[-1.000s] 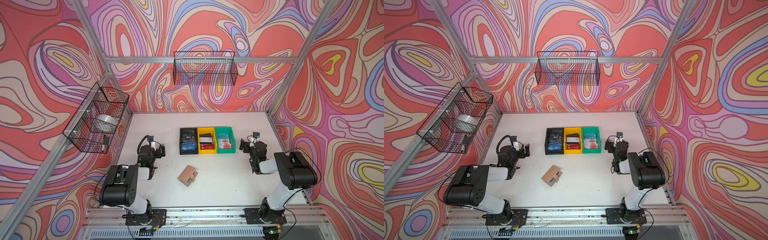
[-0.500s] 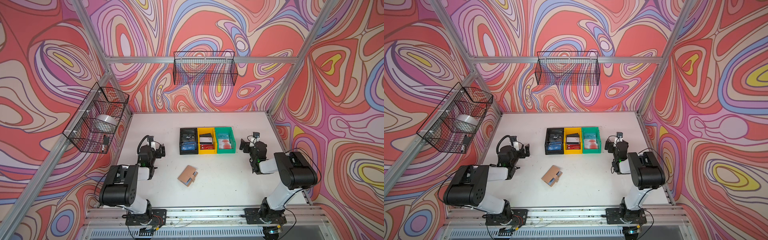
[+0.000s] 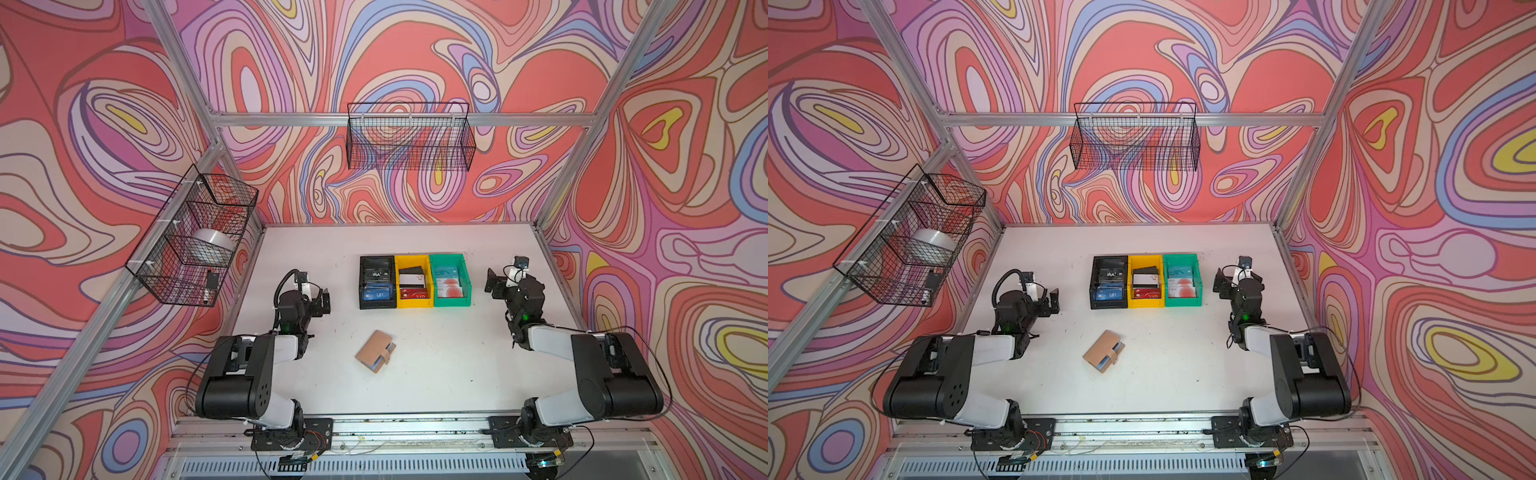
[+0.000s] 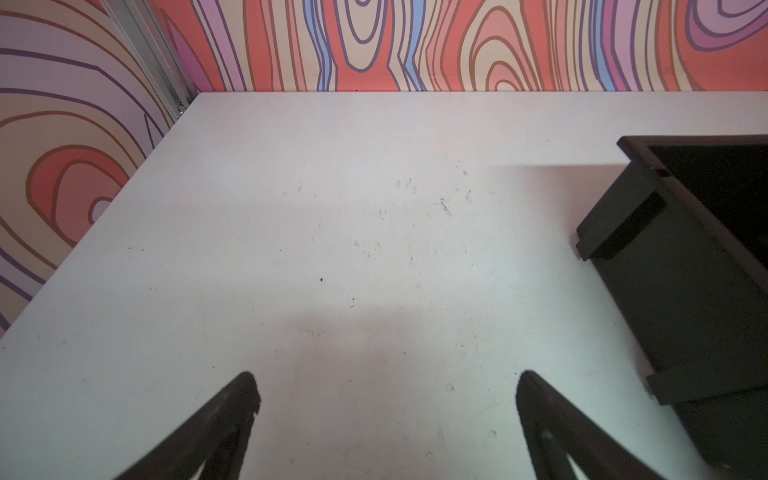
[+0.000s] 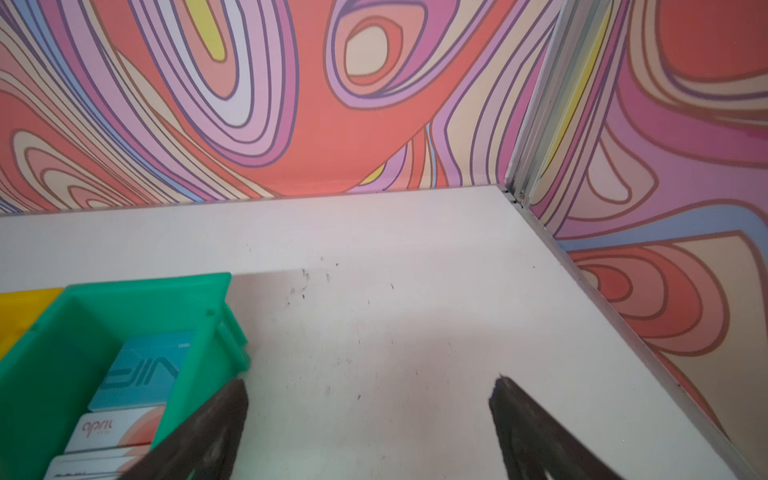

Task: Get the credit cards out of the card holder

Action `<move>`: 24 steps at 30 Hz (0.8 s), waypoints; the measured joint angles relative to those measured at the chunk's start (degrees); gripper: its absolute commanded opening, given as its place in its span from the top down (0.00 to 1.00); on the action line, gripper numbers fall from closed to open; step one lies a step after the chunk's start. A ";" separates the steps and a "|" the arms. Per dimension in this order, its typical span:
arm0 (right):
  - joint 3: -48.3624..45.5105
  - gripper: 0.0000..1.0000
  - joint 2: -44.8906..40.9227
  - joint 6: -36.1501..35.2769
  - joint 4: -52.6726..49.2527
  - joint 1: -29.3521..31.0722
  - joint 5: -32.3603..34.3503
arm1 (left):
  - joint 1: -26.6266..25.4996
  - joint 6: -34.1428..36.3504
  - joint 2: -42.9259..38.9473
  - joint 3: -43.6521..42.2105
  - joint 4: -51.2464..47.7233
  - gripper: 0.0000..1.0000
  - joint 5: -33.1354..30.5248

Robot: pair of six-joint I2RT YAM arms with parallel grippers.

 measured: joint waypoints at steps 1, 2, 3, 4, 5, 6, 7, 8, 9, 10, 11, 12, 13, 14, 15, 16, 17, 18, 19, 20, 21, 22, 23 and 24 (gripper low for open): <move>1.29 0.08 -1.62 0.00 -2.78 0.37 -0.26 | 0.00 0.00 -2.10 0.52 -1.97 0.00 0.15; 3.02 0.10 -3.21 0.02 -6.03 0.83 -0.79 | 0.00 -0.09 -4.24 1.29 -4.17 0.00 0.28; 4.90 0.10 -4.57 0.07 -9.25 1.27 -1.53 | 0.00 -0.42 -6.32 2.23 -6.34 0.00 0.57; 7.30 0.10 -6.03 0.46 -13.33 1.81 -2.93 | 0.00 -1.01 -8.41 3.41 -8.50 0.01 1.18; 9.14 0.10 -7.06 0.79 -16.39 2.21 -4.17 | 0.00 -1.77 -9.94 4.28 -9.92 0.02 1.79; 11.41 0.11 -8.20 1.31 -20.13 2.71 -6.21 | -0.04 -2.82 -11.43 5.18 -11.28 0.03 2.43; 13.20 0.11 -9.09 1.92 -23.43 3.17 -8.44 | -0.15 -4.39 -12.87 6.01 -12.87 0.05 3.15; 14.58 0.12 -9.73 2.45 -26.25 3.65 -10.47 | -0.33 -5.84 -13.75 6.67 -14.36 0.06 3.67; 16.09 0.12 -10.29 3.10 -29.64 4.50 -13.14 | -0.63 -7.50 -14.38 7.58 -16.48 0.06 4.46; 17.16 0.12 -10.62 3.52 -32.76 5.70 -15.63 | -1.18 -9.18 -14.71 8.70 -18.73 0.06 5.33; 17.73 0.12 -10.78 3.89 -35.04 6.86 -17.59 | -1.68 -10.38 -14.82 9.55 -20.59 0.06 5.99; 18.12 0.12 -10.80 4.28 -37.59 8.85 -19.67 | -2.58 -12.00 -14.86 10.73 -23.71 0.07 6.86; 18.25 0.13 -10.75 4.66 -40.44 11.23 -21.77 | -3.41 -13.29 -14.84 11.76 -26.64 0.08 7.69; 18.25 0.13 -10.62 5.01 -42.51 13.38 -23.41 | -4.24 -14.36 -14.80 12.55 -29.20 0.09 8.33; 18.25 0.14 -10.27 5.46 -44.92 15.85 -25.38 | -5.27 -15.63 -14.78 13.27 -32.24 0.10 9.11; 18.25 0.14 -9.73 6.10 -46.69 18.18 -27.36 | -6.16 -16.70 -14.78 13.57 -34.77 0.11 9.86; 18.23 0.15 -9.14 6.75 -47.84 19.98 -29.09 | -6.91 -17.59 -14.80 13.60 -36.76 0.11 10.45; 18.21 0.15 -8.31 7.61 -48.92 21.73 -30.97 | -7.89 -18.75 -14.82 13.49 -39.32 0.11 11.06; 18.10 0.14 -7.56 8.35 -49.44 23.04 -32.50 | -8.70 -19.71 -14.93 13.11 -41.18 0.11 11.56; 17.81 0.15 -6.91 9.20 -49.55 24.11 -33.83 | -9.46 -20.76 -15.30 12.39 -42.80 0.11 12.09; 17.42 0.15 -6.38 9.99 -49.55 25.00 -35.01 | -10.10 -21.81 -16.02 11.37 -44.15 0.11 12.57; 17.03 0.15 -5.79 10.82 -49.48 25.92 -36.17 | -10.62 -22.95 -17.05 9.99 -45.09 0.12 13.11; 16.70 0.15 -5.05 11.54 -49.37 26.64 -37.42 | -10.97 -24.00 -18.51 8.15 -45.64 0.12 13.64; 16.63 0.15 -3.87 12.31 -49.33 27.39 -38.77 | -11.26 -25.33 -20.61 5.86 -46.45 0.12 14.40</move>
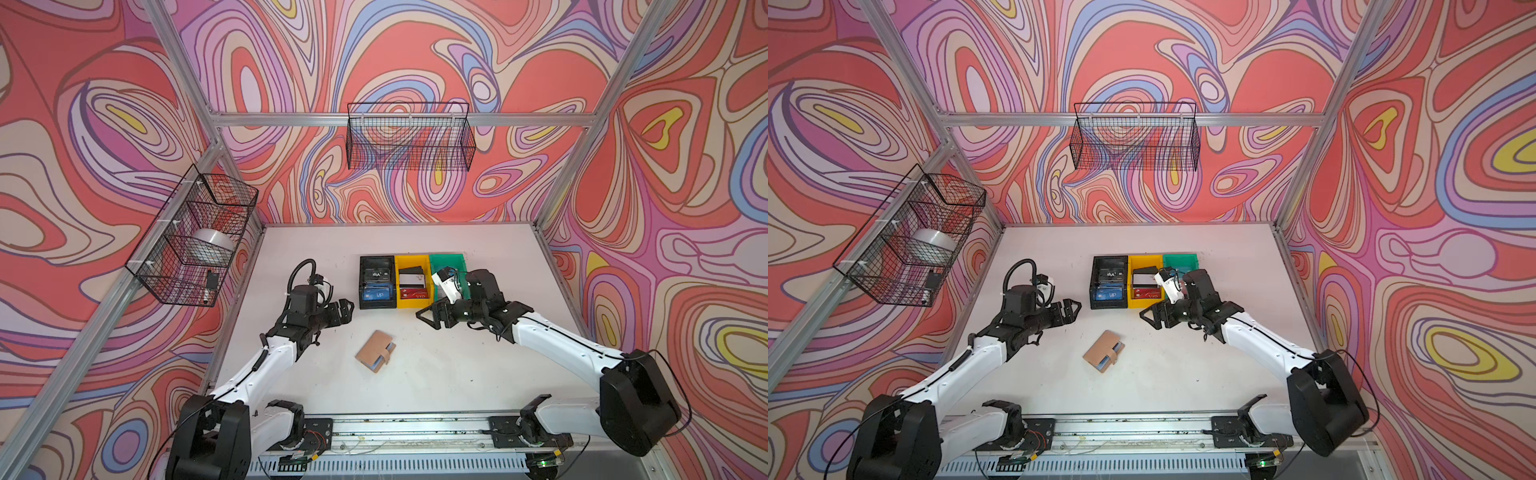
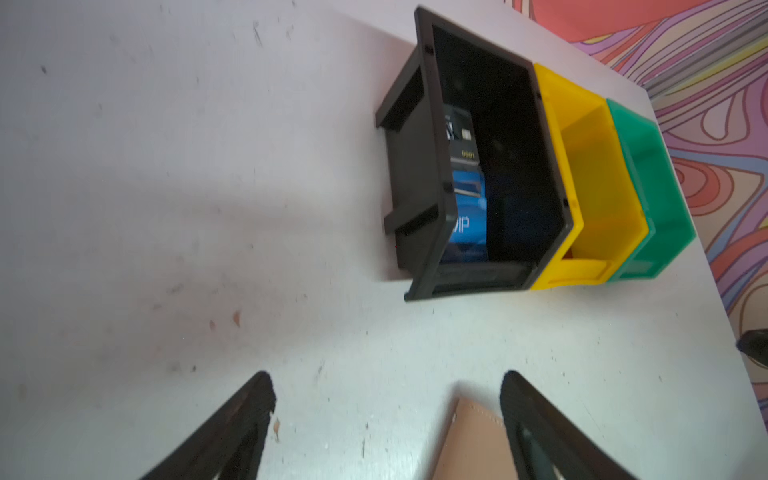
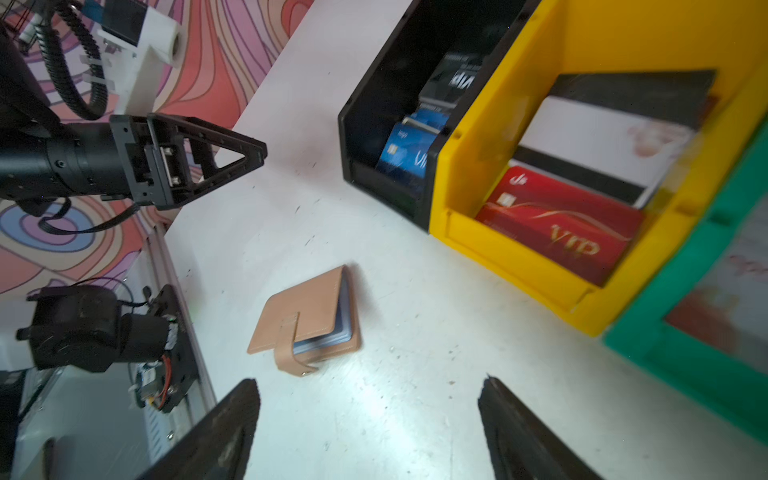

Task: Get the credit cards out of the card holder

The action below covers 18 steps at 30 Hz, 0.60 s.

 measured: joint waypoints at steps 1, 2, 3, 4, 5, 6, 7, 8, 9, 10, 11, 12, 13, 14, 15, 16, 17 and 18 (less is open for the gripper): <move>0.00 0.15 1.29 0.59 0.17 0.66 -1.14 | -0.07 -0.98 -1.66 -1.68 -0.70 0.12 0.57; 0.00 0.15 2.69 1.20 0.28 1.29 -2.05 | -0.11 -2.14 -3.65 -3.58 -1.33 0.11 1.11; 0.07 0.16 4.39 1.79 0.35 1.97 -3.10 | -0.11 -3.39 -5.88 -5.46 -1.86 0.12 1.79; 0.22 0.17 5.86 2.23 0.37 2.47 -3.82 | -0.11 -4.24 -7.54 -6.73 -2.36 0.11 2.23; 0.55 0.17 7.98 2.73 0.42 3.26 -4.92 | -0.11 -5.20 -9.44 -7.96 -2.93 0.11 2.67; 1.01 0.17 9.94 3.08 0.42 4.02 -5.88 | -0.11 -5.97 -11.23 -8.98 -3.41 0.11 3.13; 1.46 0.17 11.56 3.23 0.44 4.68 -6.64 | -0.11 -6.45 -12.31 -9.51 -3.96 0.11 3.50; 2.14 0.17 13.51 3.41 0.50 5.55 -7.78 | -0.11 -6.75 -13.18 -9.70 -4.85 0.11 3.87; 2.69 0.17 15.19 3.58 0.83 6.34 -8.83 | -0.11 -6.88 -13.70 -9.70 -5.60 0.11 4.26; 3.28 0.17 16.65 3.69 1.22 6.99 -9.88 | -0.11 -6.91 -13.92 -9.68 -6.03 0.11 4.57; 3.85 0.18 18.08 3.93 1.79 7.56 -10.86 | -0.11 -6.95 -13.99 -9.68 -6.69 0.11 4.85; 4.48 0.18 19.54 4.24 2.45 8.13 -11.89 | -0.11 -7.21 -13.94 -9.68 -7.32 0.11 5.14; 4.98 0.18 20.68 4.55 3.04 8.48 -12.72 | -0.11 -7.48 -13.84 -9.68 -7.65 0.10 5.40; 5.57 0.19 21.90 4.74 3.56 8.74 -13.60 | -0.11 -7.91 -13.62 -9.68 -7.80 0.11 5.75; 6.16 0.20 22.99 5.01 4.11 9.01 -14.27 | -0.11 -8.26 -13.40 -9.68 -7.78 0.11 6.03; 6.84 0.20 24.15 5.20 4.52 9.07 -14.95 | -0.11 -8.46 -13.18 -9.68 -7.78 0.11 6.23; 7.63 0.20 25.42 5.38 5.05 9.20 -15.63 | -0.11 -8.66 -12.87 -9.68 -7.78 0.10 6.34; 8.35 0.20 26.49 5.44 5.33 9.29 -16.20 | -0.11 -8.81 -12.57 -9.68 -7.82 0.11 6.34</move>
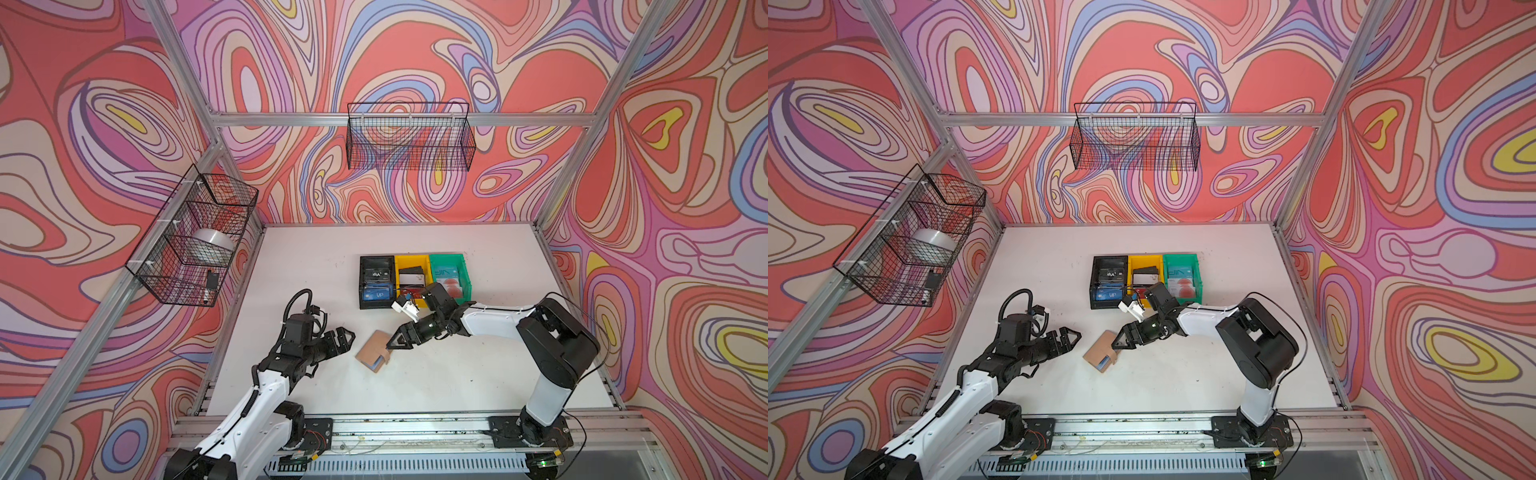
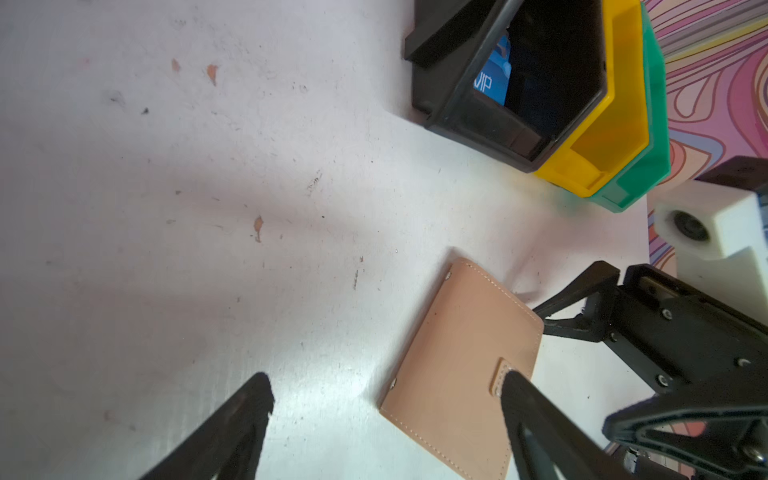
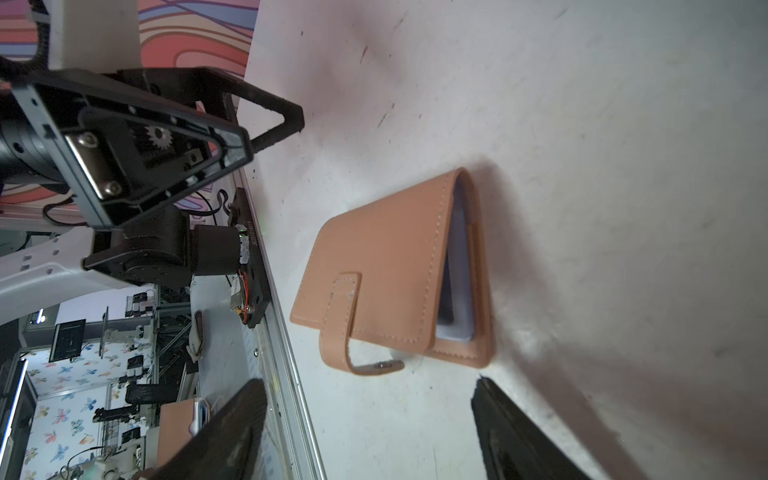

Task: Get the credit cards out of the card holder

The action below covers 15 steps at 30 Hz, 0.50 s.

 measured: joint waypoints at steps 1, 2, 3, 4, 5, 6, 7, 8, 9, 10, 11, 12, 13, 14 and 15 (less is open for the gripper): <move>0.68 0.20 0.96 0.13 0.15 0.13 -0.48 | 0.00 -0.02 0.17 0.00 -0.09 0.11 -0.04; 1.29 0.21 1.75 0.17 0.31 0.28 -1.05 | 0.00 -0.02 0.31 0.04 -0.39 0.11 -0.09; 1.92 0.21 2.40 0.24 0.35 0.52 -1.64 | 0.00 -0.02 0.37 0.28 -1.29 0.11 -0.28; 2.43 0.21 2.86 0.28 0.35 0.79 -2.10 | 0.00 -0.04 0.37 0.57 -2.08 0.11 -0.44; 2.93 0.21 3.21 0.33 0.44 1.05 -2.60 | 0.00 -0.26 0.37 1.01 -3.02 0.10 -0.79; 3.39 0.22 3.43 0.33 0.52 1.36 -3.15 | 0.00 -0.74 0.37 1.70 -4.22 0.10 -1.38; 3.67 0.22 3.50 0.33 0.61 1.62 -3.61 | 0.00 -1.16 0.37 2.36 -5.29 0.10 -1.73; 4.00 0.22 3.48 0.33 0.70 1.81 -4.11 | 0.00 -1.75 0.39 3.39 -6.60 0.10 -2.21; 4.24 0.22 3.48 0.33 0.87 1.97 -4.50 | 0.00 -2.14 0.50 4.33 -7.54 0.10 -2.43; 4.46 0.22 3.48 0.33 1.09 2.03 -4.90 | 0.00 -2.51 0.74 5.42 -8.33 0.10 -2.60; 4.68 0.22 3.48 0.31 1.11 2.10 -5.29 | 0.00 -2.84 1.07 6.67 -9.22 0.11 -2.67; 4.81 0.22 3.48 0.31 1.14 2.10 -5.68 | 0.00 -3.04 1.31 7.58 -9.84 0.10 -2.75; 4.94 0.22 3.48 0.28 1.14 2.10 -6.25 | 0.00 -3.26 1.62 8.59 -10.45 0.10 -2.84; 5.03 0.22 3.48 0.31 1.18 2.08 -6.97 | 0.00 -3.48 1.77 9.27 -10.93 0.10 -2.86; 5.09 0.22 3.50 0.31 1.18 2.08 -7.56 | 0.00 -3.72 1.77 9.66 -11.43 0.10 -2.89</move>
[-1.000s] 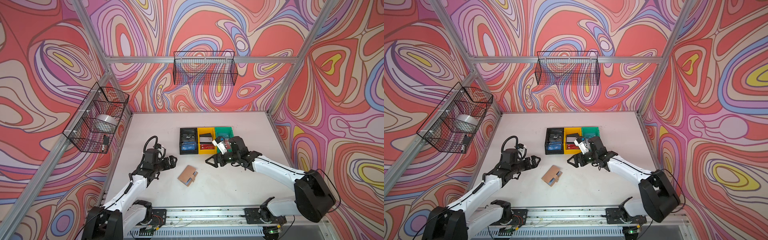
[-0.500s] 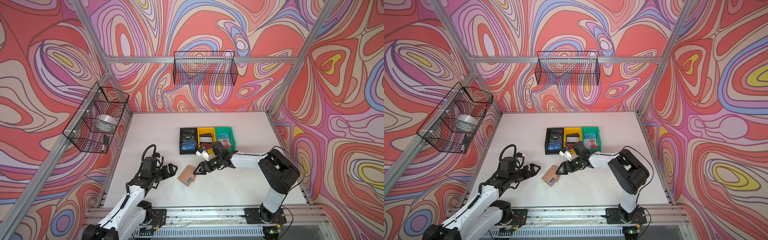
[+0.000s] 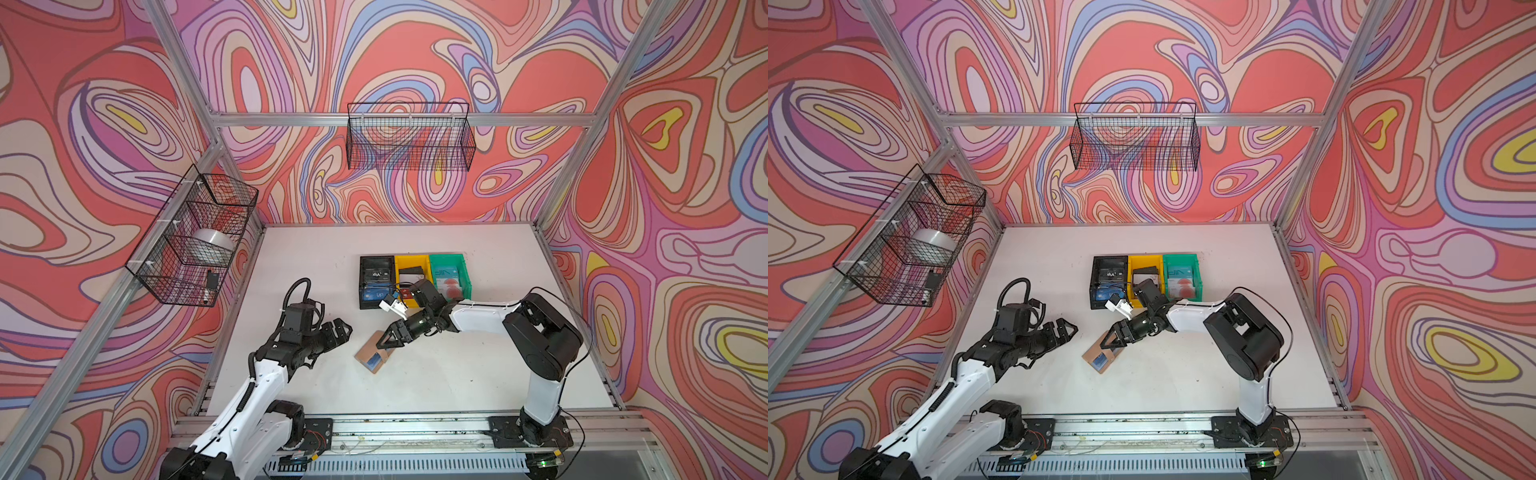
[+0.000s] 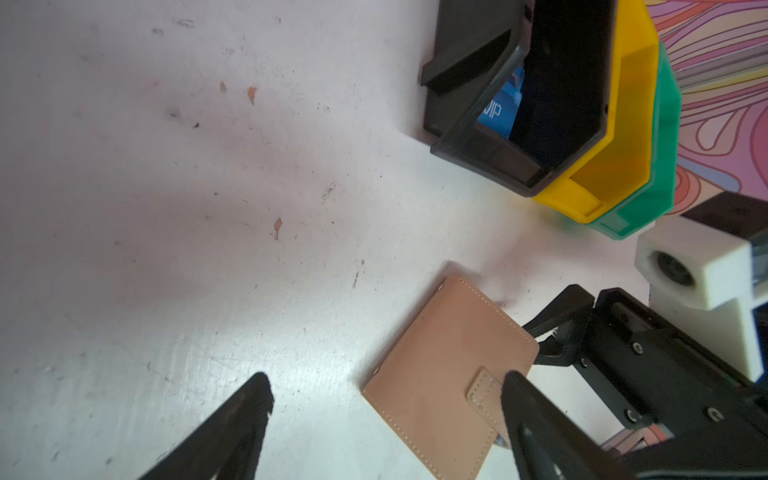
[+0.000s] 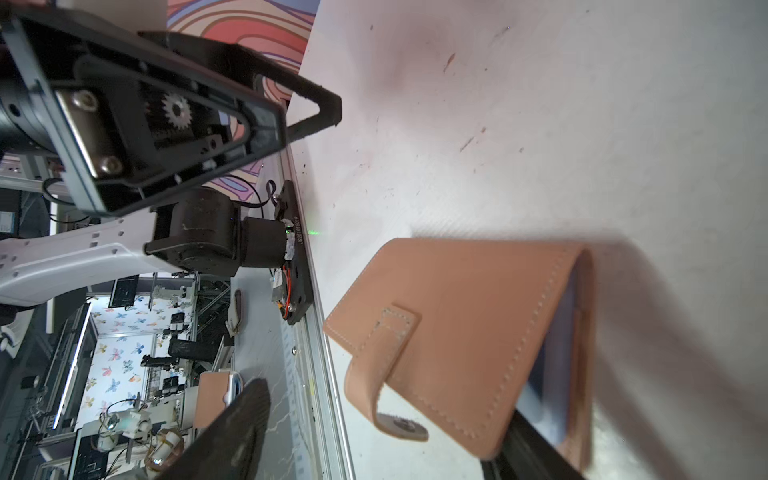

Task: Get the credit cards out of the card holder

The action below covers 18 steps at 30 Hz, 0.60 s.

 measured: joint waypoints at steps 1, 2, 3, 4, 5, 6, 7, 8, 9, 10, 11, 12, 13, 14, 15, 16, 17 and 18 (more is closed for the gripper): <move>0.07 0.22 0.00 0.00 0.00 0.02 -0.63 | 0.00 -0.42 -0.09 0.28 -0.68 0.10 -0.04; 0.22 0.22 0.09 0.00 0.00 0.11 -1.40 | 0.00 -1.07 -0.20 0.66 -1.75 0.10 -0.09; 0.46 0.23 0.24 0.00 0.00 0.17 -2.03 | 0.00 -1.75 -0.42 0.92 -2.38 0.11 -0.02; 0.98 0.23 0.57 -0.02 0.02 0.28 -2.89 | 0.00 -2.56 -0.98 1.25 -2.84 0.11 0.15; 1.57 0.23 0.94 0.00 0.15 0.44 -3.63 | 0.00 -3.41 -1.79 1.53 -3.06 0.11 0.37; 2.08 0.24 1.27 0.00 0.22 0.57 -4.15 | 0.00 -4.02 -2.69 1.75 -3.17 0.11 0.57; 2.84 0.24 1.68 0.00 0.24 0.72 -4.79 | 0.00 -4.70 -3.89 2.23 -3.63 0.11 0.72; 3.61 0.24 2.03 -0.02 0.20 0.87 -5.29 | 0.00 -5.09 -4.98 2.99 -4.48 0.11 0.70; 4.42 0.25 2.43 -0.04 0.22 1.05 -5.77 | 0.00 -5.29 -5.70 3.72 -5.29 0.11 0.63; 5.35 0.25 2.84 -0.04 0.24 1.25 -6.23 | 0.00 -5.31 -6.29 4.59 -6.25 0.10 0.44; 6.27 0.25 3.30 -0.04 0.24 1.42 -6.62 | 0.00 -5.29 -6.71 5.62 -7.41 0.10 0.17; 6.93 0.25 3.67 -0.04 0.26 1.53 -6.95 | 0.00 -5.29 -6.95 6.36 -8.26 0.10 0.00; 7.76 0.25 4.22 -0.02 0.28 1.68 -7.23 | 0.00 -5.29 -7.10 6.95 -8.96 0.10 -0.17; 8.52 0.25 4.70 0.00 0.28 1.79 -7.50 | 0.00 -5.29 -7.21 7.28 -9.53 0.11 -0.20; 9.14 0.25 5.14 0.02 0.33 1.90 -7.69 | 0.00 -5.29 -7.28 7.30 -9.88 0.10 -0.20; 9.77 0.25 5.53 0.04 0.33 2.01 -7.89 | 0.00 -5.29 -7.28 7.30 -10.56 0.11 -0.20; 10.40 0.25 5.90 0.22 0.33 2.16 -7.98 | 0.00 -5.31 -7.26 7.30 -11.30 0.10 -0.17; 10.88 0.26 6.21 0.35 0.39 2.32 -8.20 | 0.00 -5.29 -7.26 7.30 -11.72 0.10 -0.17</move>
